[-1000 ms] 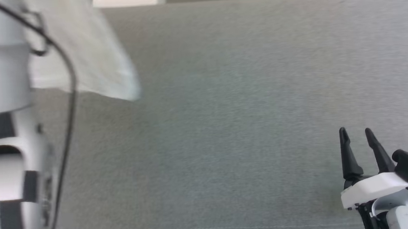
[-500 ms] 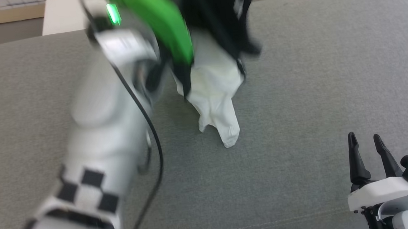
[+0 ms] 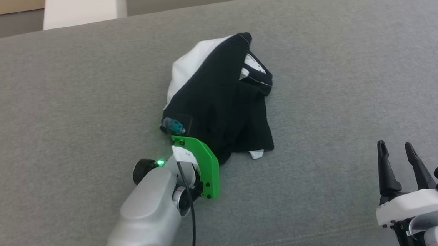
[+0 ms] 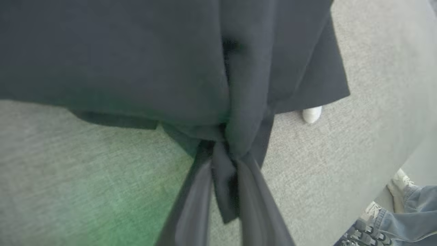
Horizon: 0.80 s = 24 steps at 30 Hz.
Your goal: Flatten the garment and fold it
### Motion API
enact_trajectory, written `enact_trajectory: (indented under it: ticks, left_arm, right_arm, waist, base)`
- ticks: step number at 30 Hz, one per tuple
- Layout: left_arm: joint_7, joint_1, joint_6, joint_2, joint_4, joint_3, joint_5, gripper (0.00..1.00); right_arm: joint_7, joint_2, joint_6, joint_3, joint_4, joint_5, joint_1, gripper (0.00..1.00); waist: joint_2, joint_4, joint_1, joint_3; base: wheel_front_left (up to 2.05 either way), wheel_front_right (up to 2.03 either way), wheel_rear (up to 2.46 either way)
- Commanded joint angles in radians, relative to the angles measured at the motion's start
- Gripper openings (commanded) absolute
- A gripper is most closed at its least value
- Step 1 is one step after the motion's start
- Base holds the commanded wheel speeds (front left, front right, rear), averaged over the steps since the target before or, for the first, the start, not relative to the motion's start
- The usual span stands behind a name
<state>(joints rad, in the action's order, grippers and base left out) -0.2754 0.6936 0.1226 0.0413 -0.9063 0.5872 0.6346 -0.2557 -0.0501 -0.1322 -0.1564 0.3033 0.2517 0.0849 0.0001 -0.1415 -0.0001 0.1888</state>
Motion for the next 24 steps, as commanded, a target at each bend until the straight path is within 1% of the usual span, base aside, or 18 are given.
enact_trajectory:
  ticks: [1, 2, 4, 5, 8, 10, 13, 16, 18, 21, 23, 24]
  left_arm:
    - [-0.010, -0.009, -0.010, 0.009, -0.009, -0.013, 0.026, 0.86]
    - [-0.011, -0.002, -0.012, 0.009, 0.001, -0.027, 0.046, 1.00]
    - [-0.008, 0.015, -0.017, 0.009, 0.034, -0.063, 0.091, 1.00]
    - [0.004, 0.028, -0.019, 0.009, 0.080, -0.108, 0.142, 1.00]
    - [0.039, 0.035, -0.027, 0.015, 0.160, -0.187, 0.213, 1.00]
    - [0.069, 0.027, -0.035, 0.031, 0.216, -0.238, 0.249, 1.00]
    - [0.144, -0.008, -0.052, 0.080, 0.308, -0.296, 0.258, 1.00]
    - [0.247, -0.069, -0.081, 0.131, 0.394, -0.349, 0.239, 1.00]
    - [0.325, -0.125, -0.109, 0.170, 0.453, -0.379, 0.207, 1.00]
    - [0.426, -0.230, -0.155, 0.227, 0.538, -0.395, 0.134, 1.00]
    - [0.470, -0.300, -0.182, 0.267, 0.580, -0.373, 0.058, 1.00]
    - [0.488, -0.329, -0.192, 0.278, 0.600, -0.370, 0.033, 1.00]
  right_arm:
    - [-0.006, 0.000, 0.002, 0.001, -0.005, -0.006, -0.005, 1.00]
    - [-0.006, 0.000, 0.002, -0.002, -0.004, -0.007, -0.009, 1.00]
    - [-0.006, 0.000, 0.002, -0.003, -0.001, -0.011, -0.016, 1.00]
    - [-0.006, 0.000, 0.002, -0.008, 0.000, -0.014, -0.023, 1.00]
    - [-0.006, 0.000, 0.002, -0.013, 0.003, -0.019, -0.034, 1.00]
    - [-0.006, 0.000, 0.002, -0.015, 0.003, -0.024, -0.040, 1.00]
    - [-0.005, 0.000, 0.002, -0.014, 0.004, -0.028, -0.051, 1.00]
    - [0.001, 0.000, 0.002, -0.015, 0.001, -0.030, -0.061, 1.00]
    - [0.007, 0.000, 0.002, -0.016, -0.004, -0.031, -0.066, 1.00]
    - [0.018, 0.000, 0.002, -0.020, -0.014, -0.030, -0.074, 1.00]
    - [0.025, 0.000, 0.002, -0.024, -0.021, -0.029, -0.083, 1.00]
    - [0.028, 0.000, 0.002, -0.025, -0.024, -0.029, -0.087, 1.00]
  waist:
    - [-0.0001, 0.029, 0.0001, -0.022]
    - [-0.0001, 0.038, 0.0001, -0.029]
    - [-0.0001, 0.057, 0.0001, -0.049]
    - [-0.0001, 0.076, 0.0001, -0.067]
    - [-0.0001, 0.099, 0.0001, -0.099]
    - [-0.0001, 0.112, 0.0001, -0.117]
    - [-0.0001, 0.128, 0.0001, -0.141]
    - [-0.0001, 0.135, 0.0001, -0.160]
    - [-0.0001, 0.138, 0.0001, -0.170]
    - [-0.0001, 0.144, 0.0001, -0.183]
    - [-0.0001, 0.151, 0.0001, -0.194]
    - [-0.0001, 0.152, 0.0001, -0.196]
  base:
    - [0.00, 0.00, 0.00]
    - [0.00, 0.00, 0.00]
    - [0.00, 0.00, 0.00]
    - [0.00, 0.00, 0.00]
    - [0.00, 0.00, 0.00]
    - [0.00, 0.00, 0.00]
    - [0.00, 0.00, 0.00]
    - [0.00, 0.00, 0.00]
    - [0.00, 0.00, 0.00]
    - [0.00, 0.00, 0.00]
    - [0.00, 0.00, 0.00]
    - [0.00, 0.00, 0.00]
